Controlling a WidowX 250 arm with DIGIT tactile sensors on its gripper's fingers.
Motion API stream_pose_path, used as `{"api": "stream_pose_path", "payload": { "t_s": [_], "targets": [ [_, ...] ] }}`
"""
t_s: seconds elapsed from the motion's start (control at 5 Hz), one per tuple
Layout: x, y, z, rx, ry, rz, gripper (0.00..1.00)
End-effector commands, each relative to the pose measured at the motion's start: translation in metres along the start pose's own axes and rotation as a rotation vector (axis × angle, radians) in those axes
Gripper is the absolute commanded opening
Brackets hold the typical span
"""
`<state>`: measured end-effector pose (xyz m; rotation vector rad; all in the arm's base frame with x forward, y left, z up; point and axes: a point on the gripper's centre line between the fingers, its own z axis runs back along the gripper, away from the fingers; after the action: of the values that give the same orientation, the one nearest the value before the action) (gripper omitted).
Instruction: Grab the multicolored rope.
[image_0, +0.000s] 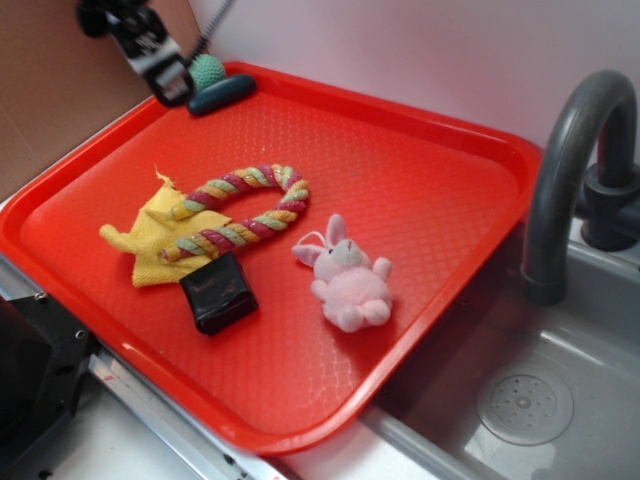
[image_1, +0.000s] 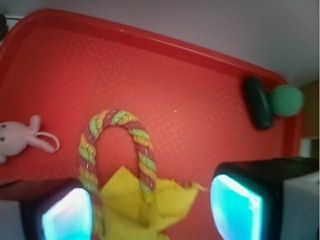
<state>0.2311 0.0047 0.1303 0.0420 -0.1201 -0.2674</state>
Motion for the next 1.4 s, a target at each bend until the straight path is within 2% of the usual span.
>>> {"api": "stream_pose_path", "payload": {
  "t_s": [0.0, 0.2, 0.4, 0.6, 0.8, 1.0, 1.2],
  "targets": [
    [0.012, -0.001, -0.044, 0.109, 0.091, -0.009, 1.00],
    [0.008, 0.001, -0.071, 0.117, 0.148, -0.009, 1.00],
    [0.005, -0.001, -0.094, 0.135, 0.178, -0.002, 1.00],
    [-0.003, -0.001, -0.119, -0.026, 0.208, -0.006, 1.00],
    [-0.004, -0.002, -0.129, -0.131, 0.198, -0.040, 1.00],
    [-0.003, -0.001, -0.127, -0.137, 0.185, -0.041, 0.00],
    [-0.005, 0.000, -0.122, -0.120, 0.178, -0.037, 0.00]
  ]
}}
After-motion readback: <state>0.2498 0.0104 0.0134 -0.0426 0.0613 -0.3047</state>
